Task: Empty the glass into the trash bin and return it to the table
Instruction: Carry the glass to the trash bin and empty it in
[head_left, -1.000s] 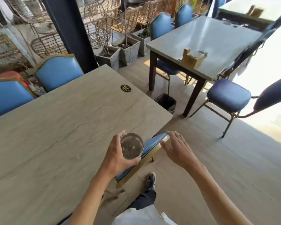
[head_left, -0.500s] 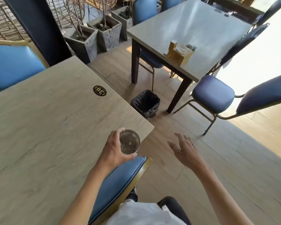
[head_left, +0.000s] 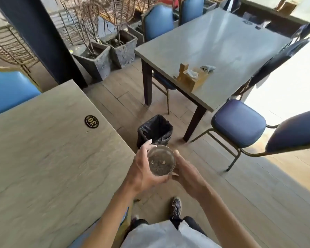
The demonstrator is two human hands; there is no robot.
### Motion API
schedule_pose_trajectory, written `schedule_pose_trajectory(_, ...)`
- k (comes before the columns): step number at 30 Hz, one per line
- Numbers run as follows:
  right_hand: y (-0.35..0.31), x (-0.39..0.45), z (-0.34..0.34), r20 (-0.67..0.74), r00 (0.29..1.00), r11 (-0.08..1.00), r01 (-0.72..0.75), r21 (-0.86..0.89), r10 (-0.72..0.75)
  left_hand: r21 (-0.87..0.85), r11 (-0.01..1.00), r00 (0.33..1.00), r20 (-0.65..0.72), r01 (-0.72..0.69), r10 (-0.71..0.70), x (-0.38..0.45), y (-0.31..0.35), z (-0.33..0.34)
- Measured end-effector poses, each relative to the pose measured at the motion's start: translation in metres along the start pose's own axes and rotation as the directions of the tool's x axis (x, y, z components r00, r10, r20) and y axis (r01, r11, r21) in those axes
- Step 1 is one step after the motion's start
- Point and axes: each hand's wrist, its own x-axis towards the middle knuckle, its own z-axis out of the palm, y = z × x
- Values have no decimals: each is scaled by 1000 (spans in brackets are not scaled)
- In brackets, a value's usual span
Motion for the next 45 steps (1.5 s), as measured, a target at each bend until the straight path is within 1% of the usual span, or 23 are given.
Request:
schedule_pose_trajectory(3,-19,16,-35,78,996,989,-63,137,53,2,1000,1000,-28,4,-4,25,28,23)
schedule_pose_trajectory(6,-32,32,-60,163,981,952,-144,269,103,22,1000,997,-70,19,-17,46,47,39)
schedule_pose_trajectory(10,-50,60,-75,221,963,915,-221,337,152,46,997,997,-54,62,-59,75,54,48)
schedule_pose_trajectory(14,-69,96,-79,276,940,882,-298,366,202,52,991,992,20,120,-121,108,43,43)
schedule_pose_trajectory(17,-87,132,-82,292,936,875,-302,378,196,21,986,984,49,168,-169,138,29,34)
schedule_pose_trajectory(20,-109,169,-88,270,939,871,-308,383,214,-1,967,965,58,255,-254,170,4,23)
schedule_pose_trajectory(23,-130,208,-108,231,941,840,-326,434,246,4,941,940,36,339,-339,202,-29,14)
schedule_pose_trajectory(26,-150,242,-129,182,958,850,-281,445,221,17,900,899,33,436,-436,229,-62,14)
schedule_pose_trajectory(28,-161,267,-143,154,957,835,-289,468,244,42,873,870,61,487,-488,248,-85,15)
schedule_pose_trajectory(31,-180,298,-152,143,949,823,-314,474,279,118,839,825,154,532,-544,268,-111,18)
schedule_pose_trajectory(33,-188,321,-155,99,942,834,-330,442,321,149,806,780,205,573,-592,278,-128,19)
schedule_pose_trajectory(36,-193,356,-154,64,914,828,-390,402,400,138,755,719,234,642,-654,292,-152,23)
schedule_pose_trajectory(38,-191,387,-152,63,887,798,-442,410,458,121,713,676,244,690,-696,301,-165,28)
schedule_pose_trajectory(40,-190,418,-148,40,867,794,-472,384,496,104,668,630,253,737,-734,310,-176,35)
schedule_pose_trajectory(44,-185,480,-143,126,801,727,-587,356,585,114,590,550,258,799,-794,331,-189,49)
schedule_pose_trajectory(45,-182,495,-143,130,784,713,-609,349,607,117,570,530,256,813,-809,339,-193,53)
